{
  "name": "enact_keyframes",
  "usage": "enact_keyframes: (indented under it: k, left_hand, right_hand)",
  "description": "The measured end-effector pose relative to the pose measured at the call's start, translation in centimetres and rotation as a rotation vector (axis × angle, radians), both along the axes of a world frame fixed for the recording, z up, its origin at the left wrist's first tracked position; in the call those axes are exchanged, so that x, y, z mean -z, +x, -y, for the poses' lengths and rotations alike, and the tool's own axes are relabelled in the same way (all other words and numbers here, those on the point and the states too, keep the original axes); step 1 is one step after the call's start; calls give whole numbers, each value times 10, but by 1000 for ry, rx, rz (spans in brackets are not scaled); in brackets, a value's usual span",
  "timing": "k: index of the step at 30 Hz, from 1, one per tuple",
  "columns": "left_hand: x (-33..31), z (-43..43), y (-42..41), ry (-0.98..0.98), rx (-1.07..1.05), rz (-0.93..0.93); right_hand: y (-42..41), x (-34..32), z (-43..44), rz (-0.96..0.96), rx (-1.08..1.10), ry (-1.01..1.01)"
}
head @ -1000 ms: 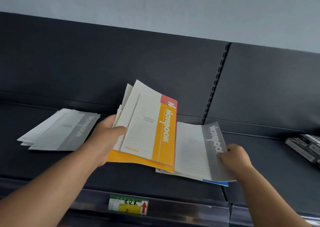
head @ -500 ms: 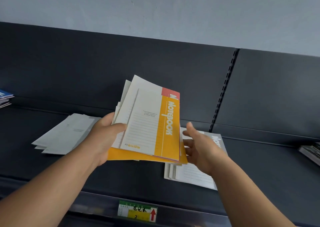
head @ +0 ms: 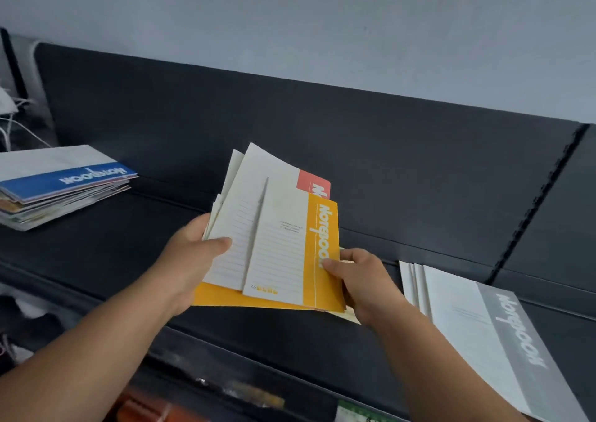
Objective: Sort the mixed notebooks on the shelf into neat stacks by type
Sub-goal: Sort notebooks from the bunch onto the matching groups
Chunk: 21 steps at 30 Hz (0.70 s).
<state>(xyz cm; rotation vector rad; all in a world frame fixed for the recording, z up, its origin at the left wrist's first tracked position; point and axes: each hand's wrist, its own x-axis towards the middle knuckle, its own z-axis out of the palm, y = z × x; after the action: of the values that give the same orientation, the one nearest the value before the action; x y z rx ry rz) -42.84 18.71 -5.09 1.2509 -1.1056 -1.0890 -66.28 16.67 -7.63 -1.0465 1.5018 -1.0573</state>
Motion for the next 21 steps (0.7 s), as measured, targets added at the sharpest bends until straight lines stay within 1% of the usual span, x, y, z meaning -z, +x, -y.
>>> enact_keyframes:
  k: [7,10,16,18,21]
  left_hand:
    - [-3,16,107,17,-81,14]
    - [-4,25,149,16,-114,14]
    - [-6,39,210,7,-160,-15]
    - [-8,42,221,0,-162,-44]
    - [-7,47,229,9,-151,-90]
  right_hand:
    - [96,10,36,49,44,25]
    - [121,14,48,24,94,36]
    - [141,28,61,-138,216,52]
    - [145,33,61,-185,228,73]
    - [151,34,60,-307,210,103]
